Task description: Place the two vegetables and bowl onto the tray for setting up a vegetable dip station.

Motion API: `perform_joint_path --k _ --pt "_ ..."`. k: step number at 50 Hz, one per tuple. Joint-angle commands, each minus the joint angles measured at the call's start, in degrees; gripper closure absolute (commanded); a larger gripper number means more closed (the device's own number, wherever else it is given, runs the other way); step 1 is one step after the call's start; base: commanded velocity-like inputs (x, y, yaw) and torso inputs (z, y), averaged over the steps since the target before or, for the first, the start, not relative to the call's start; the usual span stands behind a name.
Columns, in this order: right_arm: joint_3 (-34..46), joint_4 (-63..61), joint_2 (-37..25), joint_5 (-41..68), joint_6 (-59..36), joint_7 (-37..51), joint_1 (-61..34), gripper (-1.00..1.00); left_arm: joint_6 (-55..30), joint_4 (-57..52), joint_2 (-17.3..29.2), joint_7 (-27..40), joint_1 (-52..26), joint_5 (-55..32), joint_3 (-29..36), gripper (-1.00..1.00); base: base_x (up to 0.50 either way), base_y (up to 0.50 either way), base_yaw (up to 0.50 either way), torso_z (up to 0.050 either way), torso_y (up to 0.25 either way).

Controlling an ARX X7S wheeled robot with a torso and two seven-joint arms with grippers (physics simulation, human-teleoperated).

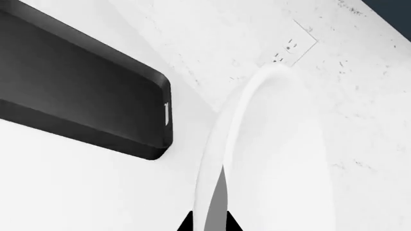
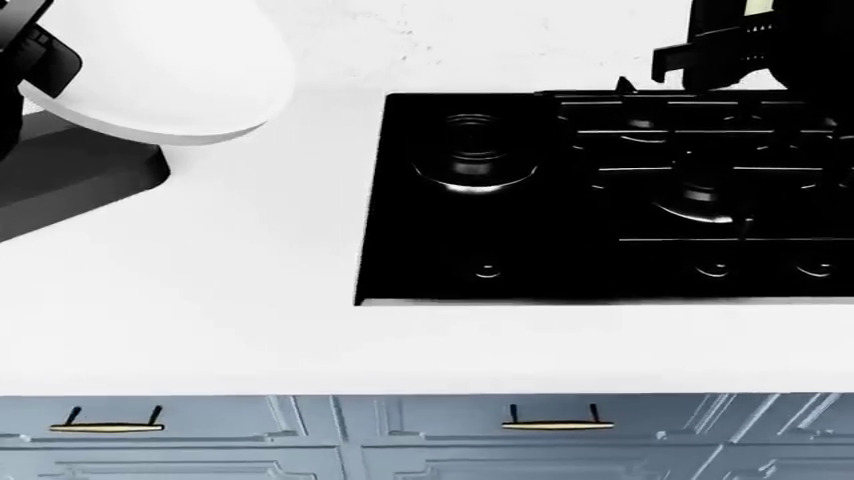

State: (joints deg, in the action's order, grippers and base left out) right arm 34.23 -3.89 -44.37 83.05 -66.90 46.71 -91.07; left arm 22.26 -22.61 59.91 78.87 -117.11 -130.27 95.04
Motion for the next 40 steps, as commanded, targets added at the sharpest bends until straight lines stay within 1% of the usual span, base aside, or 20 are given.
perform_joint_path --k 1,40 --pt "0.16 0.03 0.08 -0.64 -0.19 -0.33 -0.35 1.00 -0.05 0.30 -0.22 -0.27 -0.39 0.61 -0.89 1.00 0.12 0.50 0.00 0.000 0.000" --pt "0.34 -0.13 -0.20 -0.37 0.12 -0.06 -0.75 1.00 -0.73 0.30 -0.32 -0.12 0.30 0.91 -1.93 1.00 0.11 0.50 0.00 0.000 0.001"
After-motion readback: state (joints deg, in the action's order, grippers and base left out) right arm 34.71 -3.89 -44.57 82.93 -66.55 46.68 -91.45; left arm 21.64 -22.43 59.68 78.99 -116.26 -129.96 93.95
